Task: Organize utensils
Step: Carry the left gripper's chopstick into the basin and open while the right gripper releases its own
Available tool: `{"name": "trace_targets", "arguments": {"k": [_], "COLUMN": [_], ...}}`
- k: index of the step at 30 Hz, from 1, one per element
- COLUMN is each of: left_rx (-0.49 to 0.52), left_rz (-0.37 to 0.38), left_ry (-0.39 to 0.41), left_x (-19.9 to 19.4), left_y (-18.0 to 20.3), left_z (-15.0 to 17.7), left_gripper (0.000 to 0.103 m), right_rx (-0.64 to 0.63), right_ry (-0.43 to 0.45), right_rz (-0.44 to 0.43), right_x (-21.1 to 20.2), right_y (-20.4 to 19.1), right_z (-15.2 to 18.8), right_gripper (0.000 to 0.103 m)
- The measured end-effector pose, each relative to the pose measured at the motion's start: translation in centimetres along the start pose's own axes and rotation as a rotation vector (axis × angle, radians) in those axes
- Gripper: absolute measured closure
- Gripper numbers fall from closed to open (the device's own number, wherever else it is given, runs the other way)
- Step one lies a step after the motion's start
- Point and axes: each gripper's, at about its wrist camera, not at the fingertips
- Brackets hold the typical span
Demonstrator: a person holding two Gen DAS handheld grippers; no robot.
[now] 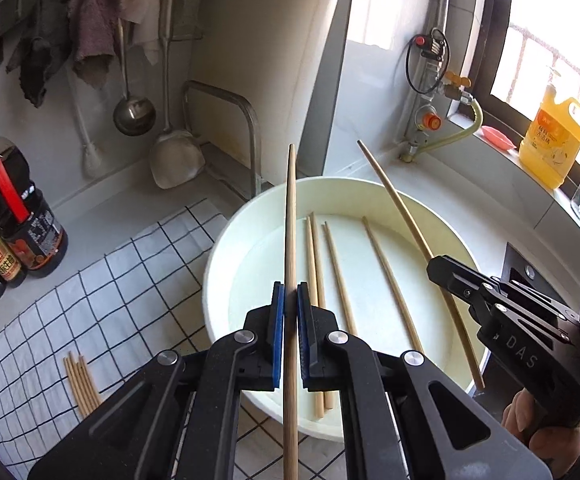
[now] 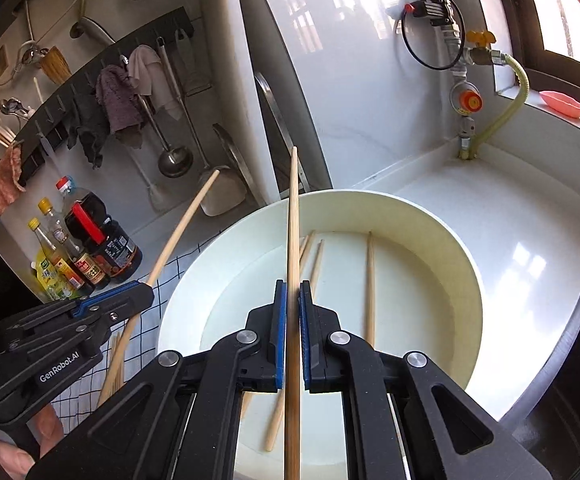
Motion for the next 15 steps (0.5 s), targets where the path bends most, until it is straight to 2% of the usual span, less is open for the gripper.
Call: {"name": "trace_targets", "arguments": {"k": [8,15], "left_rx": [-0.01,-0.015], "left_rz": [-0.001,-0.006], "left_ry": [-0.075,-0.116], "left_x": [4.5,6.8], "left_y": [0.4,0.4], "left_z": [-0.5,-0.6], "left_gripper": [0.096,0.096], "right_rx": [0.008,0.023], "right_ry": [-0.072,-0.105], "right_rz": [0.035,0.047], "right_x": [2.7,3.7], "right_y": [0.8,1.4], "right_z": [0.6,0.8], "right_gripper": [0.097,0.097]}}
Point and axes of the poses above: each gripper's, at about its wrist camera, not at the fingertips, and x roughly the way its jaws point, y to its right, z to its underside, and after that the axes turned 15 degrees about z, right-handed
